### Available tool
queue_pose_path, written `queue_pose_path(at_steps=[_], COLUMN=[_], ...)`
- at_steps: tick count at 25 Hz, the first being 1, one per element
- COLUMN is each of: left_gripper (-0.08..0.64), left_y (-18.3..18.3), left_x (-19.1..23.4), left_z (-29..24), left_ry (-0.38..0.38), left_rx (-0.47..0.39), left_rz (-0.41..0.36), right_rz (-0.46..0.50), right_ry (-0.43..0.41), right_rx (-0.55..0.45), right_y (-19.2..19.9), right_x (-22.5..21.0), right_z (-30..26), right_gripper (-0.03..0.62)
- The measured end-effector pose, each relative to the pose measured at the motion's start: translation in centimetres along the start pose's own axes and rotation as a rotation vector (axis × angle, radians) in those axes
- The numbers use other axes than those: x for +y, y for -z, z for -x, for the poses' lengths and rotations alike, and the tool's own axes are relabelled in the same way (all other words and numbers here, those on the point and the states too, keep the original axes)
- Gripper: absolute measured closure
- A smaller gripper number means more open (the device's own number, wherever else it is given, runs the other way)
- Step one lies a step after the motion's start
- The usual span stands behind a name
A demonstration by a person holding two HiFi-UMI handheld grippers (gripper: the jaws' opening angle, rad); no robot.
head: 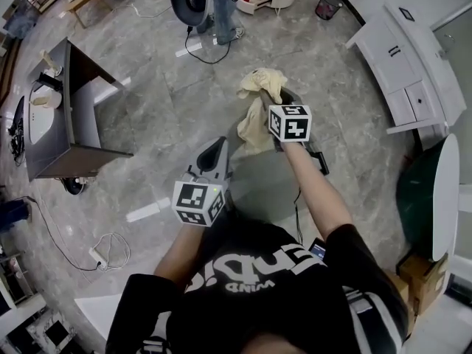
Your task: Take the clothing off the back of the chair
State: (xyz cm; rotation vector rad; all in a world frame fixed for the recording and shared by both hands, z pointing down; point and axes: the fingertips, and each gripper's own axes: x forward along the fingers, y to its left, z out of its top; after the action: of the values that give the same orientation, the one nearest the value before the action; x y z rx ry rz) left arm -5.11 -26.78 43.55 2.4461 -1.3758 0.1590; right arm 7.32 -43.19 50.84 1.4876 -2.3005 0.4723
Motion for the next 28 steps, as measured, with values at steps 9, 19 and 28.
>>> queue_pose_path(at_steps=[9,19,28], left_gripper=[0.545,0.545,0.545], left_y=[-1.1,-0.7,-0.4], left_x=[-1.9,-3.6,-6.8], left_z=[0.8,2.5,4.7], left_ry=[0.020,0.046,0.006], left_rx=[-0.036,-0.039,-0.050], left_rz=[-0.007,-0.021,-0.034], right_rz=[0.031,0.006,-0.030], right_ry=[0.007,-0.010,-0.032], right_rx=[-0.111,-0.196,-0.234], right_y=[-6.1,-5.0,-2.1], right_x=[-0.6,1.2,1.3], right_z=[5.2,14.5,21.9], right_gripper=[0.439,0.439,0.439])
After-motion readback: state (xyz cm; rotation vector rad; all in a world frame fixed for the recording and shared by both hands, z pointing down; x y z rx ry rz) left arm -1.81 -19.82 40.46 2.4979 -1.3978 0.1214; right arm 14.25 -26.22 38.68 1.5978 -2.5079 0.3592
